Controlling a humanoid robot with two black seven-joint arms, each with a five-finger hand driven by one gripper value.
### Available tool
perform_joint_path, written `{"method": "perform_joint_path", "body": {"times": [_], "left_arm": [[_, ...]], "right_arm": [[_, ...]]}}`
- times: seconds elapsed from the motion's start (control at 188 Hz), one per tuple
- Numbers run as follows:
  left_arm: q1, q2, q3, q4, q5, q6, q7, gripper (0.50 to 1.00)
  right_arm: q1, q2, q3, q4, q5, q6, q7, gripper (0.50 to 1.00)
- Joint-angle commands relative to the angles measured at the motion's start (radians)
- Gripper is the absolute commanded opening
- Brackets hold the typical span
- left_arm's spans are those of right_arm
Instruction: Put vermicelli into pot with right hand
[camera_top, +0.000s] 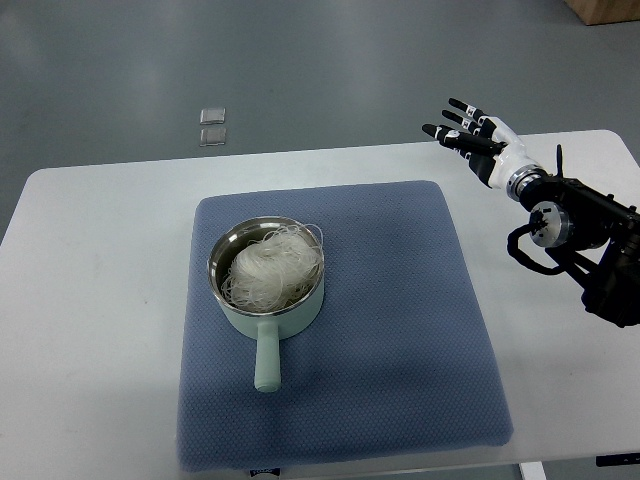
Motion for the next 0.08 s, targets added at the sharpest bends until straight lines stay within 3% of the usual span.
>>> {"method": "perform_joint_path", "body": {"times": [0.0,0.074], "left_arm": [[0.0,0.0,0.0,-0.001,0.0,0.0,0.0,1.0],[0.0,0.0,0.0,-0.001,0.0,0.0,0.0,1.0]], "right_arm": [[-0.005,0.0,-0.001,0.0,0.0,0.001,0.0,0.924],[-0.011,0.0,-0.003,0.0,0.0,0.001,0.0,0.924]]}}
